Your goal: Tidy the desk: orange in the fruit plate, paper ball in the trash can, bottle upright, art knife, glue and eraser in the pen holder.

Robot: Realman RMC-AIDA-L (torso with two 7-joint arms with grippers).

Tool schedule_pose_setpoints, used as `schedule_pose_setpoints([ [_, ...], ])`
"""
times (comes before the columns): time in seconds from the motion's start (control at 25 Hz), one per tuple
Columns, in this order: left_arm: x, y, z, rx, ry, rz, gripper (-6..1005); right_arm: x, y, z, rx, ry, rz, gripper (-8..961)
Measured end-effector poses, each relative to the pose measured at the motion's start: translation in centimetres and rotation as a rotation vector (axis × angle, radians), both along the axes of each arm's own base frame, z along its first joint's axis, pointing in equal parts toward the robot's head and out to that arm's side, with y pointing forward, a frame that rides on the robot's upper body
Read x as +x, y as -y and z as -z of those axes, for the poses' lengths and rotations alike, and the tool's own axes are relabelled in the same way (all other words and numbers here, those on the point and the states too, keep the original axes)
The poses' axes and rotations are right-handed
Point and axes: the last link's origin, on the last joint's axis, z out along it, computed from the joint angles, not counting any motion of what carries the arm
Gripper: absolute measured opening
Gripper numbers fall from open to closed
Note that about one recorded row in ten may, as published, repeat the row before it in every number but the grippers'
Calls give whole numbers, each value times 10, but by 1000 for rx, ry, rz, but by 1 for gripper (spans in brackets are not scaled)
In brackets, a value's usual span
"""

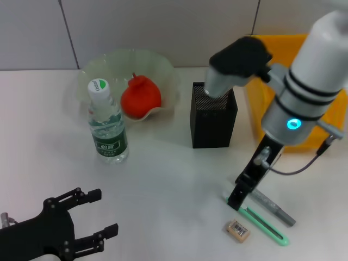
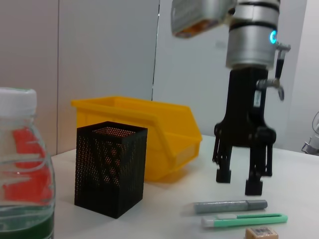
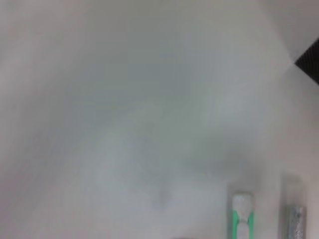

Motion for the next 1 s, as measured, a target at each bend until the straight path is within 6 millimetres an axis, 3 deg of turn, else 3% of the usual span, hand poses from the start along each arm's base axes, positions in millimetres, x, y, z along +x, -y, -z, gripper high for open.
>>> schedule_pose_setpoints([
  [0.72,-3,5,-1,19,-10,15,801,12,-4,30,49,48,-22,740],
  [1.0,-2,5,0,21,-7,13,801,11,-4,35,47,44,-38,682],
])
